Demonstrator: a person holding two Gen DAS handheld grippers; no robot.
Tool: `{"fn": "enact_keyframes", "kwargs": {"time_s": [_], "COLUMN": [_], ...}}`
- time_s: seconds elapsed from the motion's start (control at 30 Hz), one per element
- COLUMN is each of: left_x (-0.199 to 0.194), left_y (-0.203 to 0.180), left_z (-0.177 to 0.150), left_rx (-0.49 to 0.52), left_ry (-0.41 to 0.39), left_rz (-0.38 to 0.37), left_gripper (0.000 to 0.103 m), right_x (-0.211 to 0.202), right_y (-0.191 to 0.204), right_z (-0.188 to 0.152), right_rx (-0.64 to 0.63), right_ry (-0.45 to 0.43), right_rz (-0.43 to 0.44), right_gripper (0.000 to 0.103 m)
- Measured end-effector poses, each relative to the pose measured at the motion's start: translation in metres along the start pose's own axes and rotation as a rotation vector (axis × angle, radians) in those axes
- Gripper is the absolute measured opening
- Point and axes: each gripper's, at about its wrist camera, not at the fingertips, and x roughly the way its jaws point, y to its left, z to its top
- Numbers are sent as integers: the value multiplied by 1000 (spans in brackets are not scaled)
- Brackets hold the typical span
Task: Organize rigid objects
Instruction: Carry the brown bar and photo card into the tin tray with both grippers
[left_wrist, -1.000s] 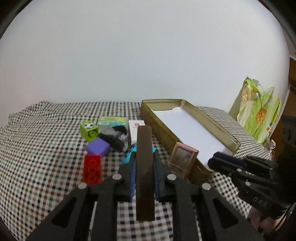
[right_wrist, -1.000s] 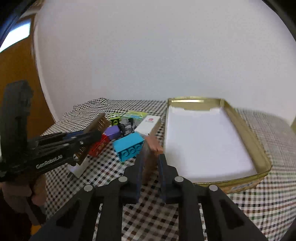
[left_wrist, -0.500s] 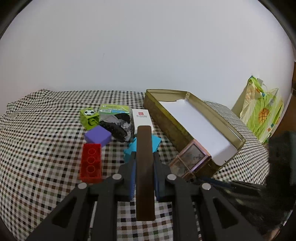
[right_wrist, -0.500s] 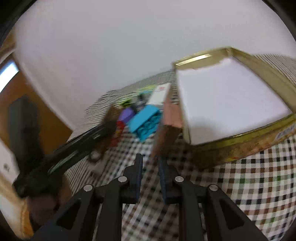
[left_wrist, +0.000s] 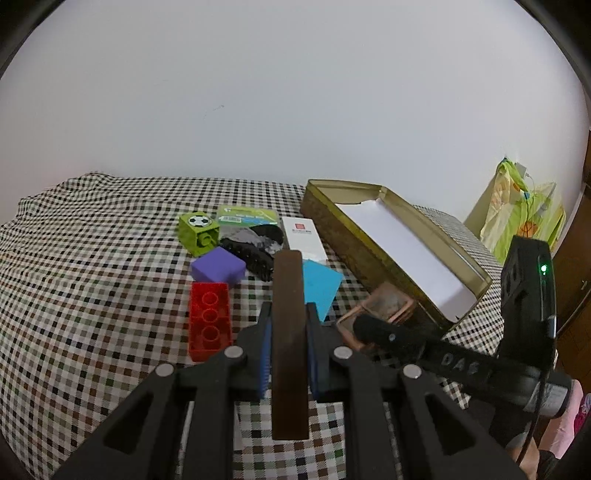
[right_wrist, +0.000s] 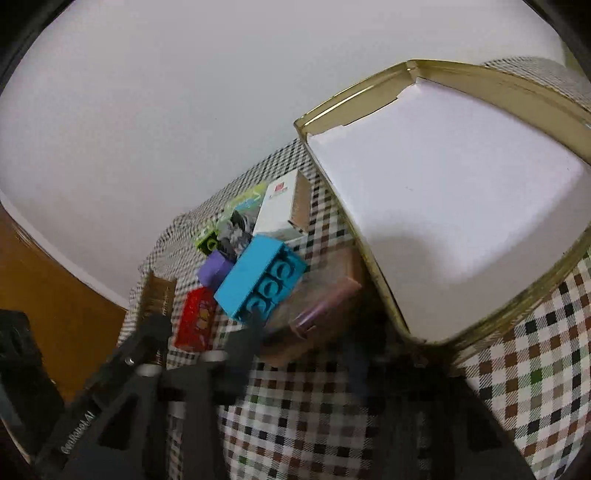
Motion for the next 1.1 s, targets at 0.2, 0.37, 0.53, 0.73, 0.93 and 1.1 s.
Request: {"fn": "enact_keyframes", "kwargs": {"time_s": [0.2, 0.37, 0.53, 0.73, 0.93, 1.1], "left_x": [0, 2, 8, 29, 67, 102], "left_y": [-5, -19, -47, -93, -143, -161], "left_z": [0, 8, 20, 36, 44, 41], "left_rx": [-7, 7, 39, 63, 109, 119], "left_ry": [-11, -28, -55, -69, -43, 16], "left_rz": [-8, -31, -67, -137, -173, -121], "left_gripper": [13, 13, 13, 13, 13, 13], "right_x": [-24, -54, -78, -83, -63, -60], "right_y": [23, 15, -22, -70, -110, -108], "right_z": [7, 30, 65, 108, 131, 127], "right_rx": [-121, -127, -35, 18, 74, 14], "right_ry": [-60, -150, -222, -216, -157, -150], "right_rz": [56, 104, 140, 107, 56, 16], "right_gripper": [20, 20, 20, 20, 20, 20]}}
